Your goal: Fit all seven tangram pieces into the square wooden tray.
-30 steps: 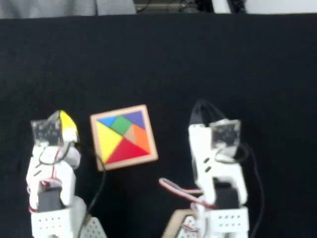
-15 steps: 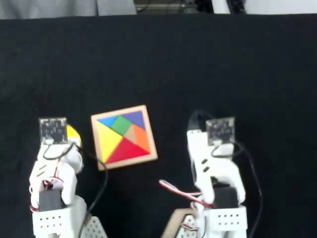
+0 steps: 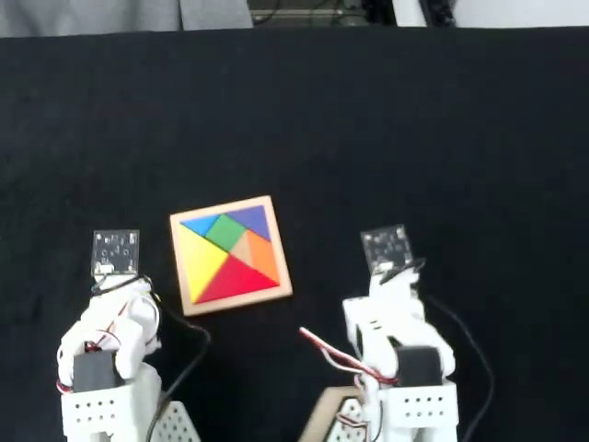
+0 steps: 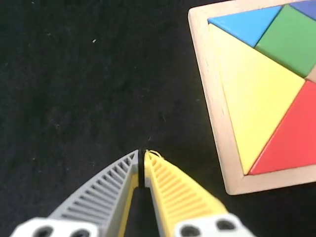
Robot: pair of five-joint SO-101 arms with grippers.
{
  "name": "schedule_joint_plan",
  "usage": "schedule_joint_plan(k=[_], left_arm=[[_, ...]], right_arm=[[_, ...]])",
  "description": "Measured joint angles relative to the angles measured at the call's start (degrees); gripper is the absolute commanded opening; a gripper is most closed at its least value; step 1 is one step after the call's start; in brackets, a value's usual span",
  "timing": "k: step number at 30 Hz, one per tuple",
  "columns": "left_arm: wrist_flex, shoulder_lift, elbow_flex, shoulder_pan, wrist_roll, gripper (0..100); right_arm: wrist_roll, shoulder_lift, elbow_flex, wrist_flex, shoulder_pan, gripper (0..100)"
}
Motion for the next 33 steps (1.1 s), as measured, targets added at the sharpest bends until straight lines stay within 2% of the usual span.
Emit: schedule_joint_plan(k=[5, 12, 33], left_arm=[[0.00, 0.00, 0.00, 0.09, 0.00, 3], [0.00, 0.00, 0.00, 6.77, 0.00, 3], [0.00, 0.00, 0.00, 4.04, 0.00, 3]], right_arm=[[0.00, 0.00, 0.00, 0.18, 0.00, 1.1], [-2.46, 0.00, 0.00, 0.18, 0.00, 1.1], [-2.81, 0.00, 0.00, 0.18, 0.00, 1.2]])
